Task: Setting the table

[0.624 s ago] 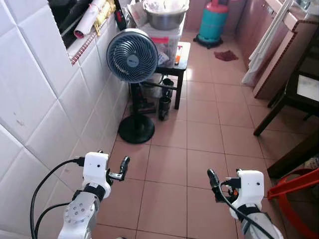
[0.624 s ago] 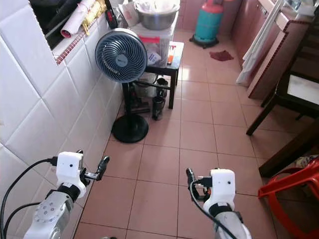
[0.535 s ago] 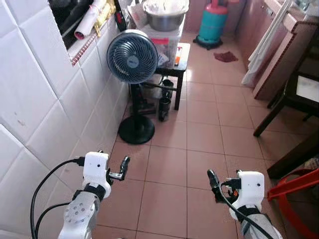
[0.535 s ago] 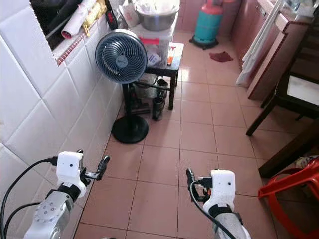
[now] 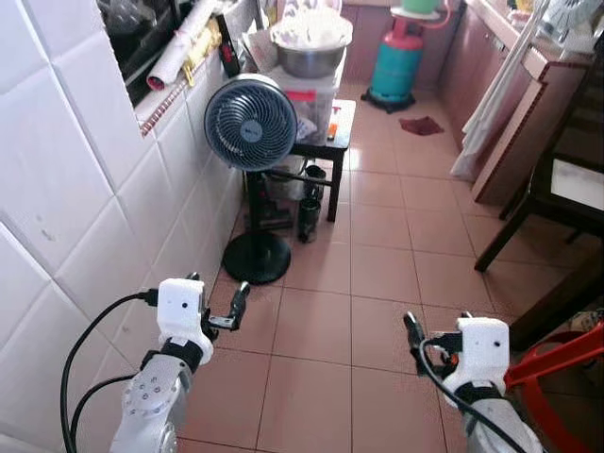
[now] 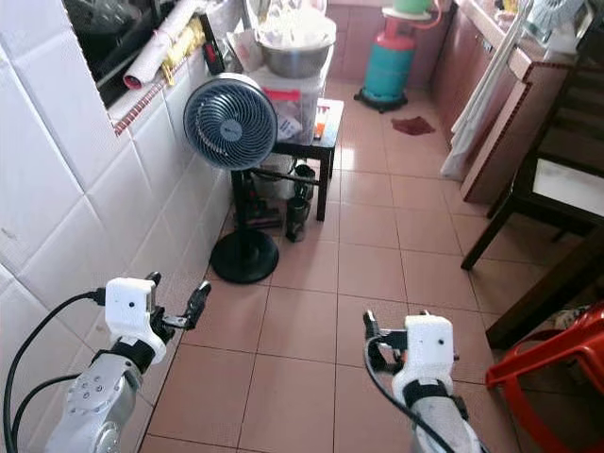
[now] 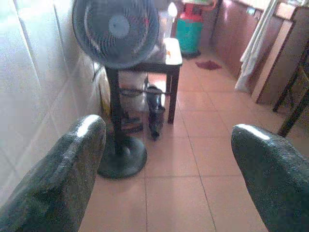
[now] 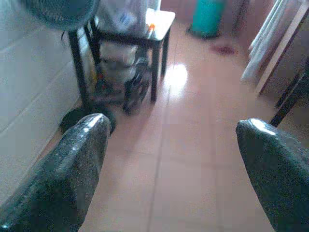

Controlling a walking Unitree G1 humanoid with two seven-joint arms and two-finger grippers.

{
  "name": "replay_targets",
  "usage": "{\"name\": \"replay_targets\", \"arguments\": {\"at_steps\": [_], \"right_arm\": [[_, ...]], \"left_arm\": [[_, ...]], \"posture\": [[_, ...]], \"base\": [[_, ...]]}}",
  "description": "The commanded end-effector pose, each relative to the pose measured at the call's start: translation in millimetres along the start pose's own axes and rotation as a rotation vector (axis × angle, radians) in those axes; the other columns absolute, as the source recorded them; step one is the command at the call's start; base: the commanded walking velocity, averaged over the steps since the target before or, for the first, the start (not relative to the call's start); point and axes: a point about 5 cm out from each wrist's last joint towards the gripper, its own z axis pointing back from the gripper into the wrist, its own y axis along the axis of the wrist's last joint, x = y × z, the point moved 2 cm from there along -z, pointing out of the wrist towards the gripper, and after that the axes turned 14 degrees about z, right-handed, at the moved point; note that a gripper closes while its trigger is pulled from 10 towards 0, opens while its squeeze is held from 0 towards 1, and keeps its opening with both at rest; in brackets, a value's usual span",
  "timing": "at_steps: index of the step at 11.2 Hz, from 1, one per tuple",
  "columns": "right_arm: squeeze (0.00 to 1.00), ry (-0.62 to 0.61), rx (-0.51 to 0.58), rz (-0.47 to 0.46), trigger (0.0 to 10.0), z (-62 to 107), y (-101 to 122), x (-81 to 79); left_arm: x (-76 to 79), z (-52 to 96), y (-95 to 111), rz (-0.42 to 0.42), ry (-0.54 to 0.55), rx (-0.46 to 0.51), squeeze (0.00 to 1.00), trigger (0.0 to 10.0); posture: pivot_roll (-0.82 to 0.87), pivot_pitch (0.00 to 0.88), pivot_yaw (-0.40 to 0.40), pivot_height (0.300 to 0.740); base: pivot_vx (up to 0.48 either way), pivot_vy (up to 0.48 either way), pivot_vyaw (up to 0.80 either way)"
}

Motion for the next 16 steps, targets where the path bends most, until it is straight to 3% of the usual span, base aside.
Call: {"name": "replay_targets", "arguments": {"at_steps": [1, 2, 4, 9, 12, 16], "right_arm": [[0.0, -0.034, 0.028, 0.032, 10.0, -1.5, 3.3, 5.2], [0.0, 0.0, 0.0, -0.037, 10.0, -0.3, 5.0, 2.7], [0.0, -0.039, -0.004, -0.057, 10.0, 0.6, 3.5, 7.1], [0.0, -0.062, -0.005, -0.08, 10.0, -3.0, 3.0, 5.2], [0.0, -0.073, -0.002, -0.086, 10.0, -7.6, 5.2, 6.9], [0.0, -0.077, 0.011, -0.091, 10.0, -10.4, 8.6, 7.8]], "left_arm": [[1.5, 0.3, 1.2, -0.024, -0.01, 0.012, 0.0, 10.0], [-0.7, -0.8, 7.5, -0.067, -0.008, 0.024, 0.0, 10.0], [-4.7, -1.2, 10.5, -0.086, -0.006, 0.015, 0.0, 10.0], [-2.3, -10.8, 16.7, -0.069, -0.034, 0.035, 0.0, 10.0], [6.1, -15.6, 17.7, -0.034, -0.028, 0.067, 0.0, 10.0], [0.4, -16.4, 10.4, -0.028, -0.011, 0.037, 0.0, 10.0]], "posture": [[0.07, 0.0, -0.036, 0.74], [0.07, 0.004, -0.025, 0.74], [0.08, 0.017, -0.019, 0.74], [0.07, 0.05, 0.007, 0.74], [0.06, 0.056, 0.003, 0.74], [0.05, 0.063, 0.0, 0.74]], "base": [[0.0, 0.0, 0.0], [0.0, 0.0, 0.0], [0.0, 0.0, 0.0], [0.0, 0.0, 0.0], [0.0, 0.0, -0.8], [0.0, 0.0, 0.0]]}}
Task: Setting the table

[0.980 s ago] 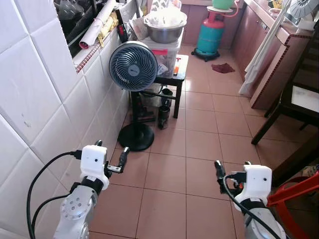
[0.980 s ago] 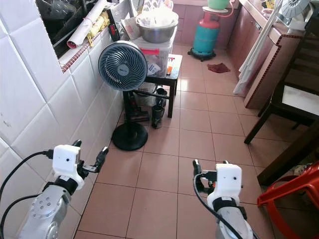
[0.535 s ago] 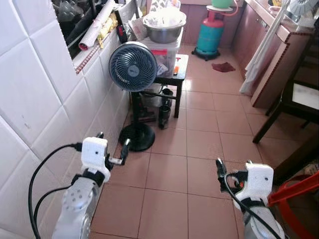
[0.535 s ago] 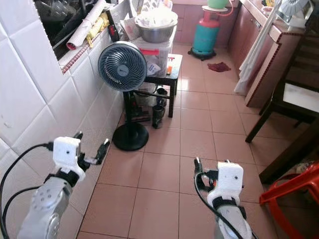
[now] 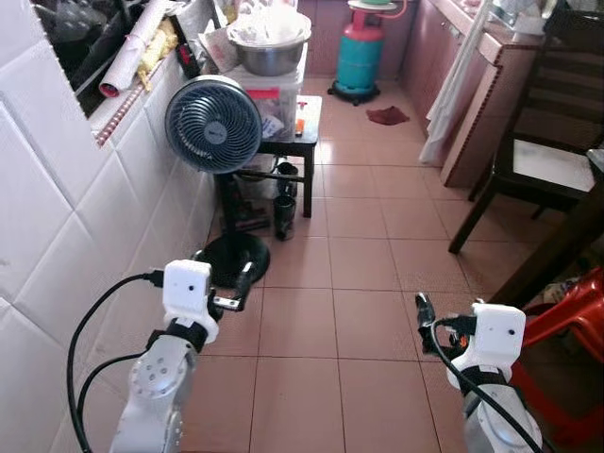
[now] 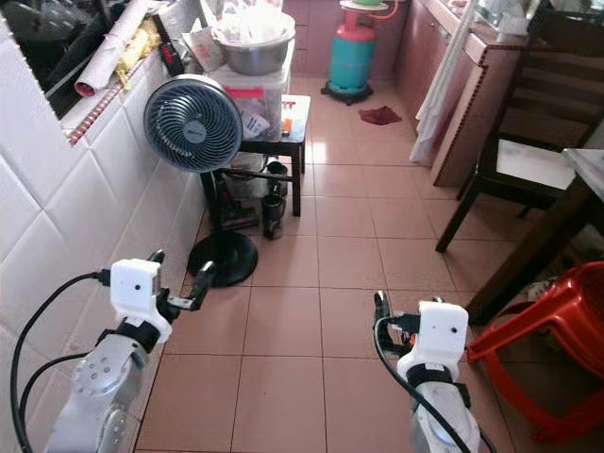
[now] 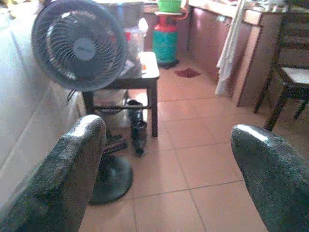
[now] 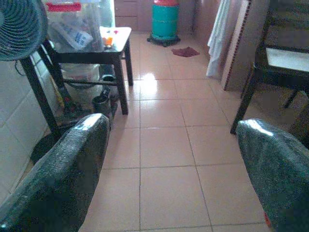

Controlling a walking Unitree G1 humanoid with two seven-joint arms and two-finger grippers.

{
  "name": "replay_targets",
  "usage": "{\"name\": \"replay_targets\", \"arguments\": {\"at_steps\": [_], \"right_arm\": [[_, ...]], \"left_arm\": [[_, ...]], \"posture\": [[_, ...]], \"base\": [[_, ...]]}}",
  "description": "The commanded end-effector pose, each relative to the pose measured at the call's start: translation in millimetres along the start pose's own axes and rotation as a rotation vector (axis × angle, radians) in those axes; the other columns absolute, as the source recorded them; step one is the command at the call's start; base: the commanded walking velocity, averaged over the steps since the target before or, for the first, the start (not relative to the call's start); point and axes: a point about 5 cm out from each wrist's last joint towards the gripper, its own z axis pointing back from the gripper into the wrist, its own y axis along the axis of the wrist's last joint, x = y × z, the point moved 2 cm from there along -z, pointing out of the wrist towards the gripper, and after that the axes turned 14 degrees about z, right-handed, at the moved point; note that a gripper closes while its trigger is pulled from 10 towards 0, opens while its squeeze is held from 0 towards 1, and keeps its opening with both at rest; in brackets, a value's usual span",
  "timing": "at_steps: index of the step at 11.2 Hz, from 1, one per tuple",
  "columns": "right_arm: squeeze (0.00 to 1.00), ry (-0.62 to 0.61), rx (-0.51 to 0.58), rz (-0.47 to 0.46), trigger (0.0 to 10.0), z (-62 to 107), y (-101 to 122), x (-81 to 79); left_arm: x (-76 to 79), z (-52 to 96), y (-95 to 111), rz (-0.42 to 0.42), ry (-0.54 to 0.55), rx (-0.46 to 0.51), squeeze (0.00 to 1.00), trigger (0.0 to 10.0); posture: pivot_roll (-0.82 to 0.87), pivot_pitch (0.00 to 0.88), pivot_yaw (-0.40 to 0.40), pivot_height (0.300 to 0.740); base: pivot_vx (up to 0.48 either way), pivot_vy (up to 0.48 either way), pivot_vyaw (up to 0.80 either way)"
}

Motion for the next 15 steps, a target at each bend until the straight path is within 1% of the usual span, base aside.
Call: {"name": "replay_targets", "arguments": {"at_steps": [1, 3, 4, 7, 10, 11, 13, 15], "right_arm": [[0.0, -0.007, -0.013, -0.007, 10.0, -0.9, -3.3, -0.2], [0.0, -0.048, -0.007, -0.031, 10.0, -1.9, -4.1, 1.3], [0.0, -0.078, -0.01, -0.049, 10.0, -3.1, -5.9, 1.2], [0.0, -0.101, -0.001, -0.069, 10.0, -5.3, -4.1, -0.6], [0.0, -0.085, -0.001, -0.064, 10.0, -5.6, -2.4, -1.6], [0.0, -0.072, -0.002, -0.05, 10.0, -5.9, -2.8, -2.9], [0.0, -0.058, -0.007, -0.045, 10.0, -6.5, -3.2, -3.3], [0.0, -0.044, 0.0, -0.032, 10.0, -8.4, -0.8, -2.8]], "left_arm": [[-0.6, -0.7, -2.5, 0.001, -0.006, -0.017, 0.0, 10.0], [1.3, -2.5, -3.7, -0.008, -0.021, -0.026, 0.0, 10.0], [3.9, -5.7, -2.0, -0.026, -0.05, -0.03, 0.0, 10.0], [3.2, -12.6, 2.9, -0.054, -0.088, -0.035, 0.0, 10.0], [0.8, -15.6, 4.9, -0.043, -0.062, -0.017, 0.0, 10.0], [2.3, -14.7, 2.0, -0.018, -0.055, -0.019, 0.0, 10.0], [5.9, -12.8, -2.1, 0.023, -0.056, -0.019, 0.0, 10.0], [8.1, -14.0, -2.0, 0.032, -0.059, -0.011, 0.0, 10.0]], "posture": [[0.05, 0.06, 0.012, 0.74], [0.05, 0.056, 0.044, 0.74], [0.06, 0.055, 0.072, 0.74], [0.06, 0.059, 0.098, 0.74], [0.06, 0.063, 0.069, 0.74], [0.05, 0.066, 0.056, 0.74], [0.05, 0.067, 0.036, 0.74], [0.05, 0.067, 0.022, 0.74]], "base": [[0.0, 0.0, 0.0], [0.0, 0.0, 0.0], [0.0, 0.0, 0.0], [0.0, 0.0, 0.0], [0.0, 0.0, 0.0], [0.0, 0.0, -0.4], [0.0, 0.0, -0.8], [0.0, 0.0, -0.8]]}}
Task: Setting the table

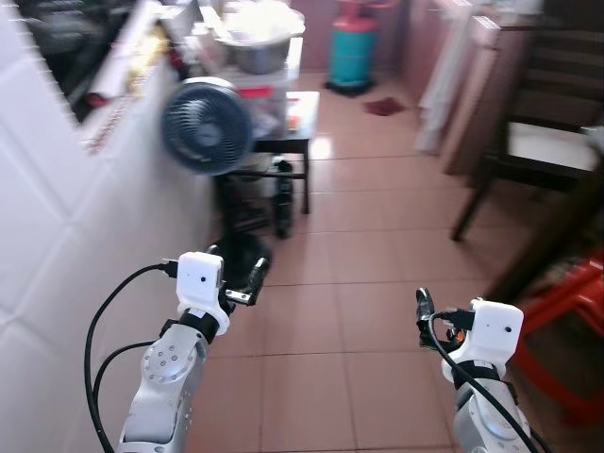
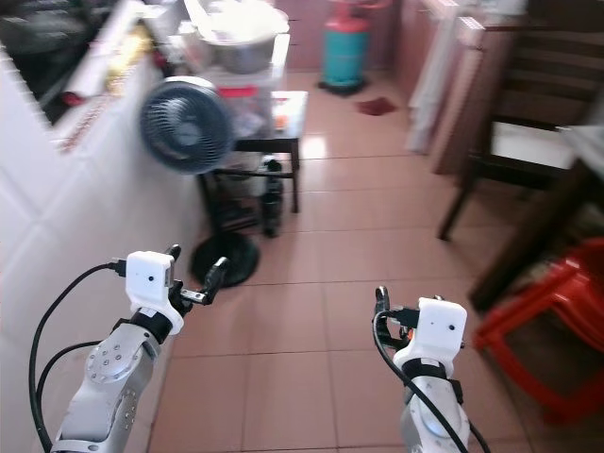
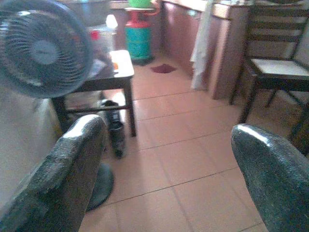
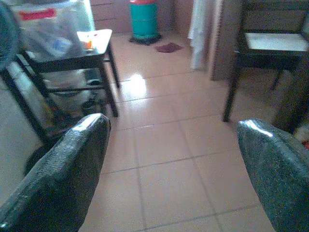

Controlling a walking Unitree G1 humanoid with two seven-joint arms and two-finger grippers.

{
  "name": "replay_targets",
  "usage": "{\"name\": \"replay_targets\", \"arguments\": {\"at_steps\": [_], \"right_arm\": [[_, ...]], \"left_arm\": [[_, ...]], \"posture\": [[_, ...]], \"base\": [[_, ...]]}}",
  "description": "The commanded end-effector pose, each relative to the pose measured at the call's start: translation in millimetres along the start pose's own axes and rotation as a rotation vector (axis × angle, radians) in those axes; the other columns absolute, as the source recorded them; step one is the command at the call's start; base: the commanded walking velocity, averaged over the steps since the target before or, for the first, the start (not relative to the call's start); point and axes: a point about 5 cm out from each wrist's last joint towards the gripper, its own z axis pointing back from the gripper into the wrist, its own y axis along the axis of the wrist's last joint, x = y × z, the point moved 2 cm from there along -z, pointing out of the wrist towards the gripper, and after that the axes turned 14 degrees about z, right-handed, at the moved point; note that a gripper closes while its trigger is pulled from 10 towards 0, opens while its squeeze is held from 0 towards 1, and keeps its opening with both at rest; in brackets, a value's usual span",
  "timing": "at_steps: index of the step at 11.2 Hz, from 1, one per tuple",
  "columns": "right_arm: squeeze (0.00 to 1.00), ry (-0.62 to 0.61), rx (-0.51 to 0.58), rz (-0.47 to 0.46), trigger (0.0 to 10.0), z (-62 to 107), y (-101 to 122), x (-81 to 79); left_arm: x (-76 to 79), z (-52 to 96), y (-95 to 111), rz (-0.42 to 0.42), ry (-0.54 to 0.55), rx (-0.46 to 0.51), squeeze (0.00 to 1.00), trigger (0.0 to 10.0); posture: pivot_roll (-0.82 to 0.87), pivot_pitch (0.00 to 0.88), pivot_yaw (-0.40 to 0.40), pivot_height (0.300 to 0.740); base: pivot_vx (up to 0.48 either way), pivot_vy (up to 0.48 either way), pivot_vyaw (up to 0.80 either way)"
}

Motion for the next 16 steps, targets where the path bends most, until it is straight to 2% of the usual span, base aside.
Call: {"name": "replay_targets", "arguments": {"at_steps": [1, 12, 16], "right_arm": [[0.0, 0.009, 0.005, 0.003, 10.0, -2.5, 3.1, -0.5], [0.0, -0.001, 0.009, -0.003, 10.0, -5.6, 5.4, -0.1], [0.0, 0.027, 0.036, 0.012, 10.0, -4.1, 11.1, -1.0]], "left_arm": [[-4.9, 0.4, -1.7, 0.002, 0.023, -0.002, 0.0, 10.0], [-17.0, -7.4, 4.6, -0.039, 0.057, 0.01, 0.0, 10.0], [-11.5, -9.1, 3.7, -0.004, 0.006, 0.014, 0.0, 10.0]], "posture": [[0.05, 0.067, 0.022, 0.74], [0.04, 0.067, 0.027, 0.74], [0.03, 0.064, 0.023, 0.74]], "base": [[0.0, 0.0, -0.8], [0.0, 0.0, -0.8], [0.0, 0.0, -0.8]]}}
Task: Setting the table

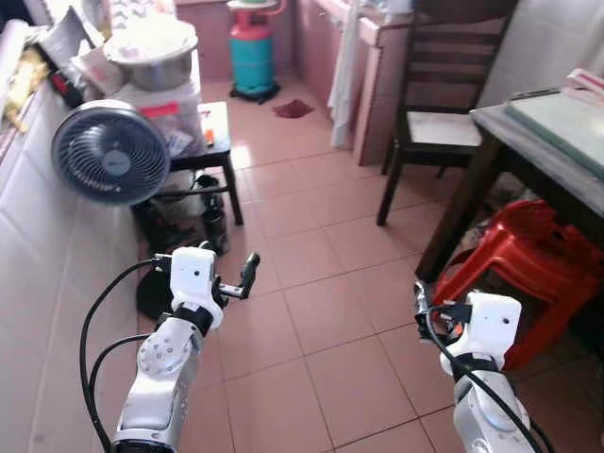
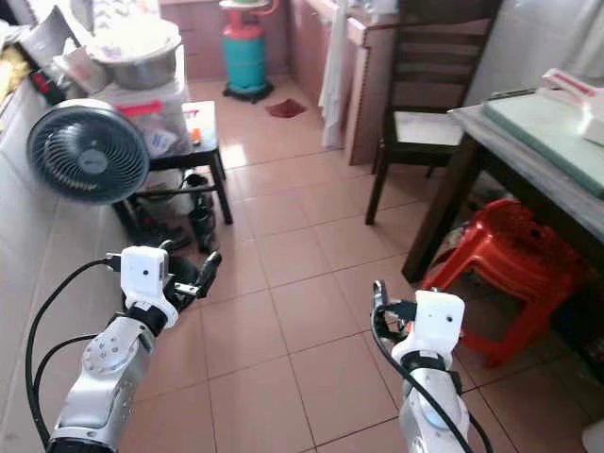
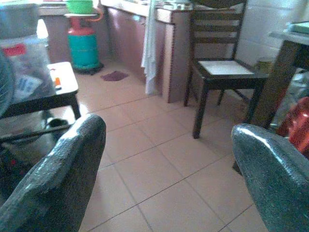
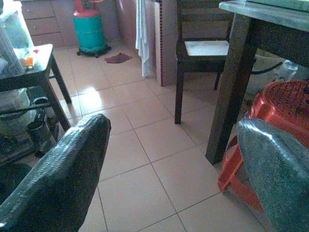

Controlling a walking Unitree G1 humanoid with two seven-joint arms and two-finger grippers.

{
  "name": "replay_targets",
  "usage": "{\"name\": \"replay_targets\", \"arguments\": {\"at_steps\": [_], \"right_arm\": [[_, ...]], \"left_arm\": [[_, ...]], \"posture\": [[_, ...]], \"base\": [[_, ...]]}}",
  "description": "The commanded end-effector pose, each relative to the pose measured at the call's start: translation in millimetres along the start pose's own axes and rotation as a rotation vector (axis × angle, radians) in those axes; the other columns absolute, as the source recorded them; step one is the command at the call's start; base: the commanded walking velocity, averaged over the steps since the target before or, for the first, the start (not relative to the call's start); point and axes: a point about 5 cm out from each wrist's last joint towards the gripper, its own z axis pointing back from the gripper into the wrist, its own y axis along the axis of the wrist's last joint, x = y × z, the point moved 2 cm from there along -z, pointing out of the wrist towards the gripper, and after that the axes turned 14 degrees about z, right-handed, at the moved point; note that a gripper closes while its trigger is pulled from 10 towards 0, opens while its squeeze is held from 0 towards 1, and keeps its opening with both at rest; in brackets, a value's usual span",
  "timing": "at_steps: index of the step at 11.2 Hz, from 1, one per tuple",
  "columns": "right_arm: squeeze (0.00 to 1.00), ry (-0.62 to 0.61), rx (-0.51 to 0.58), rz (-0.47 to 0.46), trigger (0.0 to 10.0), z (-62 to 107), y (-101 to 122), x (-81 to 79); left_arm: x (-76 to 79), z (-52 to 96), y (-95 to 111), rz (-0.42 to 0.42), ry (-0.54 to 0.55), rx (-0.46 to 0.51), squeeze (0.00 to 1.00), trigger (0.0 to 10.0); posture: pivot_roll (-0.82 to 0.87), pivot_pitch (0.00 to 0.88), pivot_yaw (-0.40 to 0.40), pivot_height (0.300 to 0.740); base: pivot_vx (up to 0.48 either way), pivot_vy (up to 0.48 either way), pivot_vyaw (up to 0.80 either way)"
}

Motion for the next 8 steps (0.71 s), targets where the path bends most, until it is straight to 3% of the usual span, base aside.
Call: {"name": "replay_targets", "arguments": {"at_steps": [1, 6, 8], "right_arm": [[0.0, 0.004, 0.013, 0.006, 10.0, -0.1, 4.1, 2.0], [0.0, 0.02, 0.019, 0.018, 10.0, -3.5, 6.0, 1.7], [0.0, 0.015, 0.017, 0.02, 10.0, -3.5, 5.9, 3.4]], "left_arm": [[2.0, -2.8, 1.8, 0.002, -0.015, 0.007, 0.0, 10.0], [4.0, -2.9, -1.4, 0.015, -0.018, 0.008, 0.0, 10.0], [3.0, -1.6, -1.6, 0.015, -0.015, 0.009, 0.0, 10.0]], "posture": [[0.03, 0.059, 0.018, 0.74], [0.03, 0.06, 0.003, 0.74], [0.03, 0.06, 0.003, 0.74]], "base": [[0.0, 0.0, -0.8], [0.0, 0.0, -0.8], [0.249, 0.0, -0.8]]}}
